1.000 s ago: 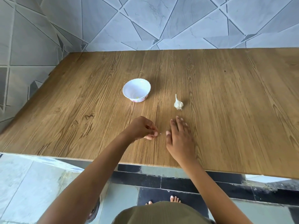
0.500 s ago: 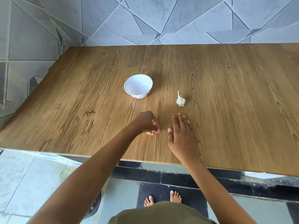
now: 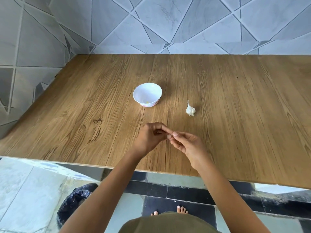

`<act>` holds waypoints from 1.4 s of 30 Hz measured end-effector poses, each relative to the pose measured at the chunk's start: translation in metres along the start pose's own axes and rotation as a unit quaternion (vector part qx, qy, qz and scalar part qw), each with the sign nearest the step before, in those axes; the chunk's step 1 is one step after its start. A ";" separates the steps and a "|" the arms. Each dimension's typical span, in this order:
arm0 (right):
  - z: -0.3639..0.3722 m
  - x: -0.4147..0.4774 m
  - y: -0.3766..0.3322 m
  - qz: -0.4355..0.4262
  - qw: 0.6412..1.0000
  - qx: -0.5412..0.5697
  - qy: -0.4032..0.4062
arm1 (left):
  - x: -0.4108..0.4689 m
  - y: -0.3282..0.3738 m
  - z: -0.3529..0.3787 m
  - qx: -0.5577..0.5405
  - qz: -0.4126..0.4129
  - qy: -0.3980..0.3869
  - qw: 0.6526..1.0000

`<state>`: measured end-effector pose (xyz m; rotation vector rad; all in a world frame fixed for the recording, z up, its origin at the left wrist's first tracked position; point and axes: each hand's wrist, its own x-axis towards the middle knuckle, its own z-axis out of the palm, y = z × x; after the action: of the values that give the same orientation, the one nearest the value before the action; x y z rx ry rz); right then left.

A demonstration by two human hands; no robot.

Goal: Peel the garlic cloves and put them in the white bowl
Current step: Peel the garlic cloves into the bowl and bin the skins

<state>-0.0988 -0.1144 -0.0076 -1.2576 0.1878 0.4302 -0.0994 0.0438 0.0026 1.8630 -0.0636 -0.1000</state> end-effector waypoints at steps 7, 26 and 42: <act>0.002 0.001 0.000 -0.118 0.991 -0.054 0.031 | -0.002 0.009 0.001 -0.081 -0.057 0.028 0.995; 0.007 0.015 0.025 -0.337 0.842 -0.412 0.092 | -0.003 -0.001 0.013 0.235 0.049 0.129 0.962; 0.009 0.019 0.011 -0.105 0.970 -0.215 0.035 | -0.001 -0.006 0.013 0.236 0.047 0.131 0.962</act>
<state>-0.0873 -0.0991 -0.0212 -1.7023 0.0170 0.2488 -0.1015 0.0332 -0.0068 2.3298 0.0106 0.2496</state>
